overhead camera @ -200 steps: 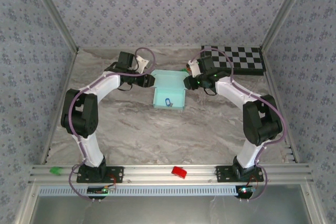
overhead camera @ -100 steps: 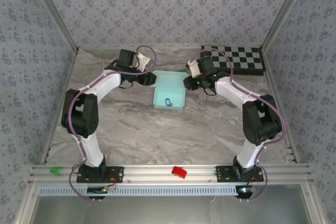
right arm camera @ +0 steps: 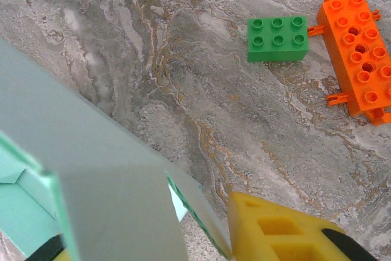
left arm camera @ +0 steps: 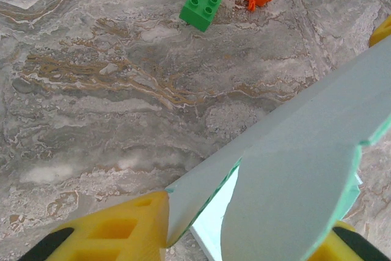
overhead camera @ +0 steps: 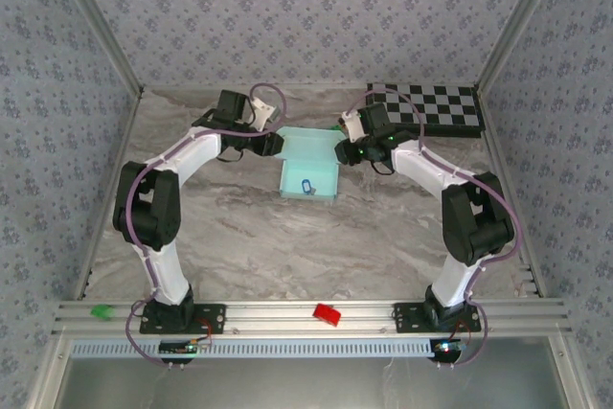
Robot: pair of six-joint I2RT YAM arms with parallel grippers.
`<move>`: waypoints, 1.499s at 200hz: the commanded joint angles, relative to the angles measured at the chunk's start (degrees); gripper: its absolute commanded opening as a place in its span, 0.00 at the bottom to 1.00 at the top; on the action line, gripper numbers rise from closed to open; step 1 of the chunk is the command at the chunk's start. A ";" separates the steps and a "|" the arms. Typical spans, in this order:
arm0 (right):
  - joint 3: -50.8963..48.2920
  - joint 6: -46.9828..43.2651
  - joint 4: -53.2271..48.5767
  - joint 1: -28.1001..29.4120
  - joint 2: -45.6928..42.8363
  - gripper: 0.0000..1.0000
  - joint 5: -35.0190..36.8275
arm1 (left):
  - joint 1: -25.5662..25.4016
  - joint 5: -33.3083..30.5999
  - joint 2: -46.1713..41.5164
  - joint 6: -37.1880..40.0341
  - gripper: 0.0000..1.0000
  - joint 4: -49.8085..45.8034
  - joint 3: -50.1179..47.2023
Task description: Fold the paper box
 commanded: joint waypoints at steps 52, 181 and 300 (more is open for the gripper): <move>2.54 0.92 -2.46 1.80 0.57 0.27 6.20 | -1.35 -1.51 -0.71 -0.34 0.21 0.02 -0.50; 3.68 10.54 0.18 5.63 2.23 0.18 18.35 | -4.80 -15.10 -6.79 -6.84 0.10 9.17 -7.38; 3.80 14.51 15.88 7.70 5.79 0.19 24.43 | -6.22 -29.23 -7.08 -12.44 0.03 18.96 -9.96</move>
